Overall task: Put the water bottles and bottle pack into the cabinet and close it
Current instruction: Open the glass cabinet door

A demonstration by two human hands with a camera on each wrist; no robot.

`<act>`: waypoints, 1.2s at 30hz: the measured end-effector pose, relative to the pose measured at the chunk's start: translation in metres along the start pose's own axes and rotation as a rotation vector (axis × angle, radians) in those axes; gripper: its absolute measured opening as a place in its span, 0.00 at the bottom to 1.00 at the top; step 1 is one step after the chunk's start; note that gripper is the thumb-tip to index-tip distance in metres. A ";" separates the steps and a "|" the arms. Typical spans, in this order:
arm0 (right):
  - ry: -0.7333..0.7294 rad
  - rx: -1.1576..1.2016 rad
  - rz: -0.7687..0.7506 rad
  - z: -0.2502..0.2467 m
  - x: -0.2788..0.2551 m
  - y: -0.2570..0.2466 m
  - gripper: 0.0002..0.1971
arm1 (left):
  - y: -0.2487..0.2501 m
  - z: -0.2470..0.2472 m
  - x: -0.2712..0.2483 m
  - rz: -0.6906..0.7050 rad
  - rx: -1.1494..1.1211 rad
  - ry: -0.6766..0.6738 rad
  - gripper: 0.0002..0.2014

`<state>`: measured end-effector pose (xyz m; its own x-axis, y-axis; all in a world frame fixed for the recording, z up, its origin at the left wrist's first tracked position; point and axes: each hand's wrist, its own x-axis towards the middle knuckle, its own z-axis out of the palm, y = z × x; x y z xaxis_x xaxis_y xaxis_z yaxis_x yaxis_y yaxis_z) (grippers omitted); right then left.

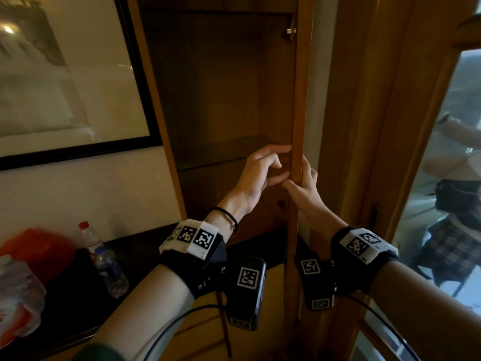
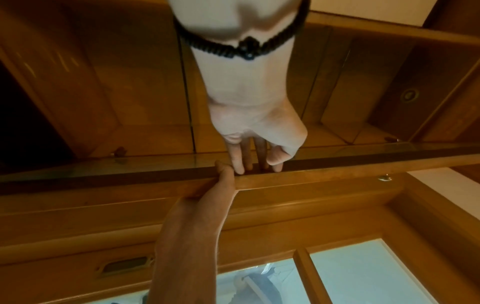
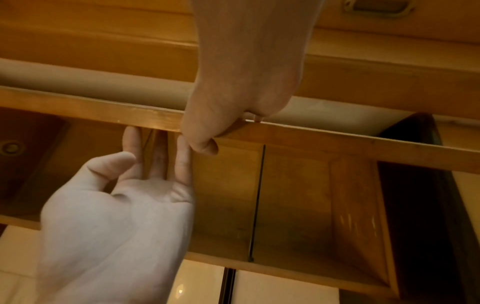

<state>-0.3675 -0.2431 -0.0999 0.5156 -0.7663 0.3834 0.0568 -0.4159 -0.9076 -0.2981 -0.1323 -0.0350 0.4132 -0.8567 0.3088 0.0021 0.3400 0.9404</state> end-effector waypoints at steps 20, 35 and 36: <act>0.326 -0.010 0.010 -0.158 0.002 0.030 0.05 | -0.048 0.144 0.042 -0.131 0.209 -0.353 0.25; 0.757 -0.290 -0.014 -0.114 -0.020 0.021 0.17 | -0.044 0.105 0.039 -0.096 0.233 -0.392 0.20; 0.718 -0.280 -0.050 -0.103 -0.019 0.020 0.16 | -0.043 0.094 0.035 -0.095 0.230 -0.366 0.18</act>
<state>-0.4644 -0.2873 -0.1073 -0.1688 -0.8331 0.5267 -0.2027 -0.4936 -0.8457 -0.3692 -0.2137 -0.0514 0.0714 -0.9749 0.2109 -0.1957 0.1936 0.9614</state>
